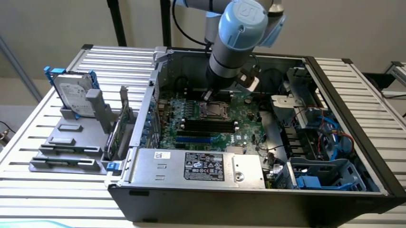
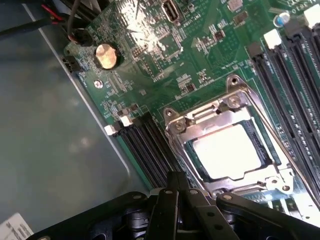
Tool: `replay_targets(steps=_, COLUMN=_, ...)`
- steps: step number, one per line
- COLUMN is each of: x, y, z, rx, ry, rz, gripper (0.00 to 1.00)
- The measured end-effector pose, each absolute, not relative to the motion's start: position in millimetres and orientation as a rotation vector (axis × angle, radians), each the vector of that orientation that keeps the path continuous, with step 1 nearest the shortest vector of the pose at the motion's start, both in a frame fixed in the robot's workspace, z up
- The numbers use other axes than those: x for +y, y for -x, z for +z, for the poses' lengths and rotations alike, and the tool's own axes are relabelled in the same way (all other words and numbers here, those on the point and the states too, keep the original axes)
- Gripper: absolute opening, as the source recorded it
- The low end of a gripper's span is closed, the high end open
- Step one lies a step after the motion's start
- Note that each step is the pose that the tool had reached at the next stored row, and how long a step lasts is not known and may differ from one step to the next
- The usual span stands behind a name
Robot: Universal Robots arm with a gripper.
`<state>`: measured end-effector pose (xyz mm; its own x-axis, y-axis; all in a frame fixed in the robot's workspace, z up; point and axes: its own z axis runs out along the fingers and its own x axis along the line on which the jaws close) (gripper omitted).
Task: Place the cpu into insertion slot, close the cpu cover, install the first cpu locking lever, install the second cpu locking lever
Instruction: 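Install the first cpu locking lever, then install the second cpu locking lever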
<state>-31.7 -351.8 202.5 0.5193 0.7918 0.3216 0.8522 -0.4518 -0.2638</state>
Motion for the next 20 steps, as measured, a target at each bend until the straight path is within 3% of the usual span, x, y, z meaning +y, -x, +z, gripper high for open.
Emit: replay_targets(steps=20, x=-358.7, y=42.1, z=206.6, rx=-1.355, ry=2.373, rz=-0.214, gripper=0.11)
